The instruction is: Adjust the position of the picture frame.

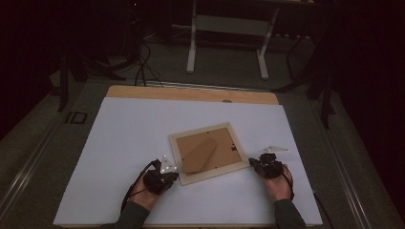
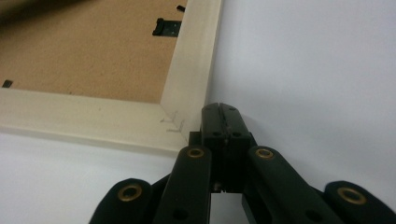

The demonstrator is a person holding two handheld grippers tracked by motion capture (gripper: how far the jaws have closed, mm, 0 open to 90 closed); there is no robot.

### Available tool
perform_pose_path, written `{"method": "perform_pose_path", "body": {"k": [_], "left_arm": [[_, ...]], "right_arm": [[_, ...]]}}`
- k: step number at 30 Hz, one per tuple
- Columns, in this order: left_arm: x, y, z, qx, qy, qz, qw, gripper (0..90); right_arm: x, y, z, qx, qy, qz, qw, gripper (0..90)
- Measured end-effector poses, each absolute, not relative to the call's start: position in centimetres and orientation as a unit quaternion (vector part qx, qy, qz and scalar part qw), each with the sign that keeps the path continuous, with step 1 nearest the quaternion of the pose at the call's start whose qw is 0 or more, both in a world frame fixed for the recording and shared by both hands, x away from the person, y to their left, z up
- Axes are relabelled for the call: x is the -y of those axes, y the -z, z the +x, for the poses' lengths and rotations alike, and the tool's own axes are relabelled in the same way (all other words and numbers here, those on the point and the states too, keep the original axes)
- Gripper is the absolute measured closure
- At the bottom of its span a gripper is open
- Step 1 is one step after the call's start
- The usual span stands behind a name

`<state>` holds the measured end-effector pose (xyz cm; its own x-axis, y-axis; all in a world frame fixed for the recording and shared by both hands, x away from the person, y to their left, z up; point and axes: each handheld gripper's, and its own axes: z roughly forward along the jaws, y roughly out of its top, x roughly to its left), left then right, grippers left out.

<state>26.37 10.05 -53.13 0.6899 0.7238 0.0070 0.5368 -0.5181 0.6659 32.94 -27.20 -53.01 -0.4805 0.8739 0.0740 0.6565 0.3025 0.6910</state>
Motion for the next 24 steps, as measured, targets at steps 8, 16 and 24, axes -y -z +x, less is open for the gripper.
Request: {"method": "perform_pose_path", "body": {"k": [8, 16, 24], "left_arm": [[-9.98, 52.99, 25.71, -0.353, -0.133, 0.869, 0.321, 90.0], [-9.86, 52.98, 25.58, -0.349, -0.153, 0.87, 0.312, 90.0], [-10.27, 53.05, 26.35, -0.365, -0.149, 0.863, 0.317, 90.0]], "right_arm": [[27.3, 53.02, 32.49, -0.79, -0.341, 0.486, 0.153, 90.0], [27.2, 52.91, 32.24, -0.791, -0.336, 0.49, 0.147, 90.0], [27.05, 52.77, 31.86, -0.788, -0.332, 0.499, 0.14, 90.0]]}}
